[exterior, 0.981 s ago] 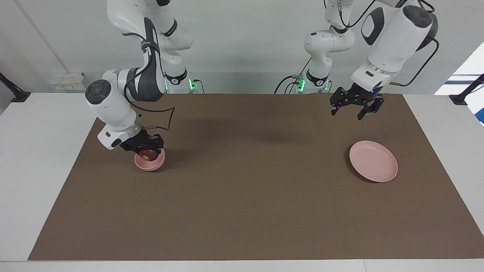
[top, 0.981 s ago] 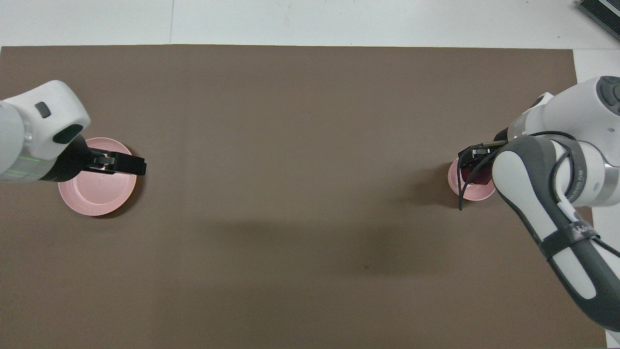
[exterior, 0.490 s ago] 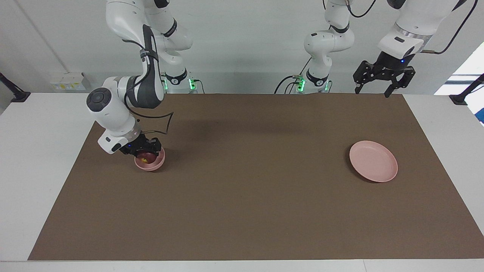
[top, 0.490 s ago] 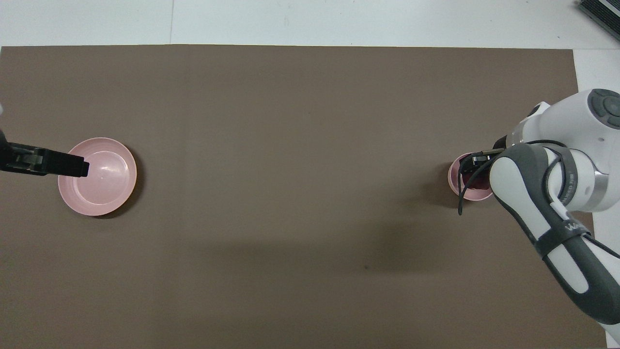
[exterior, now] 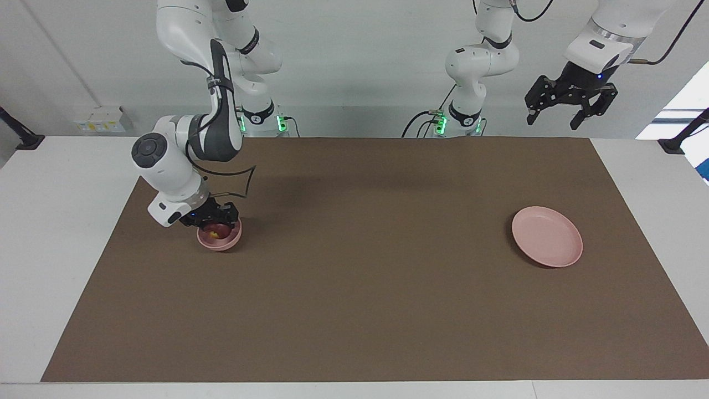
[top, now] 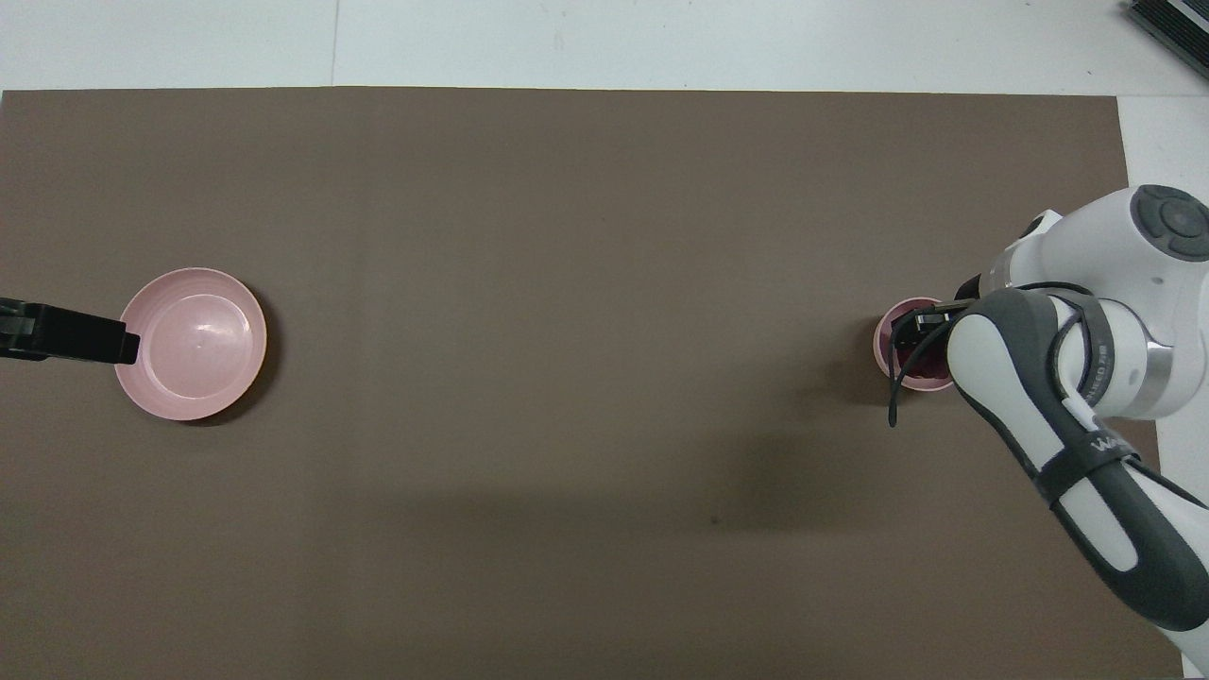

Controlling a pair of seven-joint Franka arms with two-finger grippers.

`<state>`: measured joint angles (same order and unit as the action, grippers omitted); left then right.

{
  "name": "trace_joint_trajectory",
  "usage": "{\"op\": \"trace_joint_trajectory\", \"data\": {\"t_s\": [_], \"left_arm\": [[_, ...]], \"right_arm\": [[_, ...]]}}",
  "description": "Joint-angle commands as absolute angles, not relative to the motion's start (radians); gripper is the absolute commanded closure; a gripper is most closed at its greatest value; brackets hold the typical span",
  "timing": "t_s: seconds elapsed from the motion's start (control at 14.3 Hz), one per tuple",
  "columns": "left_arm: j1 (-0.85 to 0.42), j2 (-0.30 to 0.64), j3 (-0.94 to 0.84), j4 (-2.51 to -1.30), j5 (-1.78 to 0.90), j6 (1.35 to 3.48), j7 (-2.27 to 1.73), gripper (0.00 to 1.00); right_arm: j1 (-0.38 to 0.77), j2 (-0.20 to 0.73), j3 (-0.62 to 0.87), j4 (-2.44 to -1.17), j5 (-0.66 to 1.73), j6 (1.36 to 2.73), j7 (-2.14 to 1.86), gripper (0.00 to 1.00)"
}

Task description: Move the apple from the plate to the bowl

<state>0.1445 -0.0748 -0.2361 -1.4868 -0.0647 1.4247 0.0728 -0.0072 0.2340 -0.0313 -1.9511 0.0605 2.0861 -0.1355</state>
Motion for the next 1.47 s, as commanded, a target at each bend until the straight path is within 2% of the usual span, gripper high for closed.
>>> {"op": "trace_joint_trajectory", "data": {"t_s": [0.0,0.21,0.49,0.63,0.84,0.98,1.05,1.19,1.33,1.4], "left_arm": [[0.138,-0.043,-0.210,-1.419,-0.051,1.367,0.095,0.00],[0.022,-0.043,-0.071,-1.419,-0.052,1.356,0.103,0.00],[-0.087,-0.035,0.015,-1.382,-0.051,1.326,0.101,0.00],[-0.091,0.032,0.026,-1.312,-0.054,1.271,0.101,0.00],[-0.083,0.040,0.008,-1.290,-0.052,1.252,0.100,0.00],[-0.080,0.031,0.005,-1.292,-0.054,1.255,0.097,0.00],[-0.080,0.028,0.006,-1.293,-0.052,1.258,0.094,0.00],[-0.080,0.014,0.009,-1.296,-0.048,1.270,0.095,0.00],[-0.083,0.006,0.009,-1.298,-0.048,1.269,0.095,0.00],[-0.086,0.006,0.011,-1.304,-0.048,1.270,0.095,0.00]], "right_arm": [[-0.025,0.232,-0.020,-1.967,0.043,2.114,-0.155,1.00],[-0.026,0.250,-0.020,-1.965,0.043,2.152,-0.150,1.00],[-0.025,0.255,-0.020,-1.965,0.043,2.152,-0.143,1.00],[-0.026,0.261,-0.020,-1.965,0.043,2.154,-0.141,1.00],[-0.025,0.265,-0.020,-1.965,0.043,2.154,-0.100,1.00],[-0.025,0.267,-0.020,-1.965,0.043,2.155,-0.098,0.94],[-0.025,0.267,-0.020,-1.964,0.043,2.154,-0.098,0.83],[-0.025,0.267,-0.020,-1.965,0.043,2.155,-0.098,0.38],[-0.025,0.267,-0.020,-1.965,0.044,2.154,-0.098,0.06],[-0.025,0.267,-0.020,-1.964,0.044,2.154,-0.098,0.00]]}}
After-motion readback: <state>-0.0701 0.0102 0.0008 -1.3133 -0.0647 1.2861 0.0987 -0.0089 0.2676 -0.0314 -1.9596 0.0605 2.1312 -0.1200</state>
